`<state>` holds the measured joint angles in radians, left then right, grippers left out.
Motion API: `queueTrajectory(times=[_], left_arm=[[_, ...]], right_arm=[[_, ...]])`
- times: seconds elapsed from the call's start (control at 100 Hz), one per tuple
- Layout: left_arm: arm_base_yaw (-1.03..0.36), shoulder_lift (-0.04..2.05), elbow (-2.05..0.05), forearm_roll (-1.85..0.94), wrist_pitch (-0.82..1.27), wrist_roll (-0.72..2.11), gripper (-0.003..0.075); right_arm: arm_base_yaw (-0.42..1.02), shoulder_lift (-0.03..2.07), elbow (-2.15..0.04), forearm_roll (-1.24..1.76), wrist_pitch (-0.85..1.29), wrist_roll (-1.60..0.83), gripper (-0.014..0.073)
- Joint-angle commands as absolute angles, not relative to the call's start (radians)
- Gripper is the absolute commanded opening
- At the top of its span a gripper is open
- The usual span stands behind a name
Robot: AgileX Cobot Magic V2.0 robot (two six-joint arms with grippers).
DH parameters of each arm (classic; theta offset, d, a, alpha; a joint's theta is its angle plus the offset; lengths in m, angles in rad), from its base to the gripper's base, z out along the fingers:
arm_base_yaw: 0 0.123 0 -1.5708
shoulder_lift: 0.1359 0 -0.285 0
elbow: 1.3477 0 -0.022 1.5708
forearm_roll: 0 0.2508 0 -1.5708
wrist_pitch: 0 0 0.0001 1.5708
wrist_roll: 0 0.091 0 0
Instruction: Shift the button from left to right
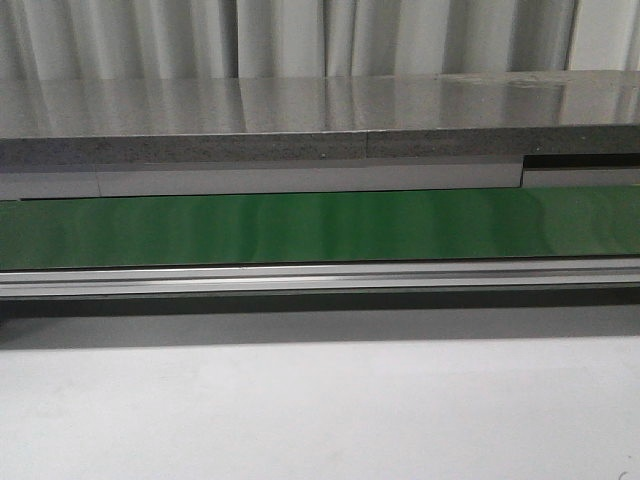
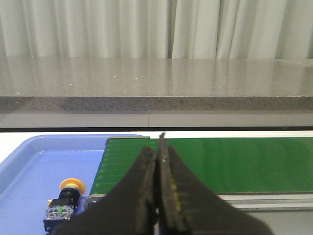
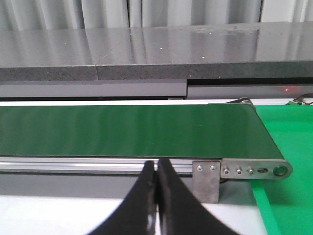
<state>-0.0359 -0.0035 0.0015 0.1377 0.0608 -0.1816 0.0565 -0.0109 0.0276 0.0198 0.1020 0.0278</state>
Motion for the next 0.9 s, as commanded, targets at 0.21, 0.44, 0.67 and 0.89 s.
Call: queueTrajectory(times=[0.21, 0.44, 0.67, 0.89], left_arm=[[-0.045, -0.035, 0.048, 0.137, -0.016, -0.194, -0.0021], [-0.045, -0.035, 0.024, 0.134, -0.042, -0.194, -0.0021], [-0.045, 0.023, -0.189, 0.12, 0.184, -0.194, -0.0021], [-0.045, 0.213, -0.489, 0.118, 0.498, -0.194, -0.0021]], right_arm=[[0.059, -0.025, 0.011, 0.011, 0.018, 0.028, -0.0068], [0.059, -0.025, 0.011, 0.011, 0.018, 0.028, -0.0068], [0.059, -0.025, 0.011, 0.011, 0.018, 0.028, -0.0068], [0.059, -0.025, 0.011, 0.011, 0.018, 0.028, -0.0068]])
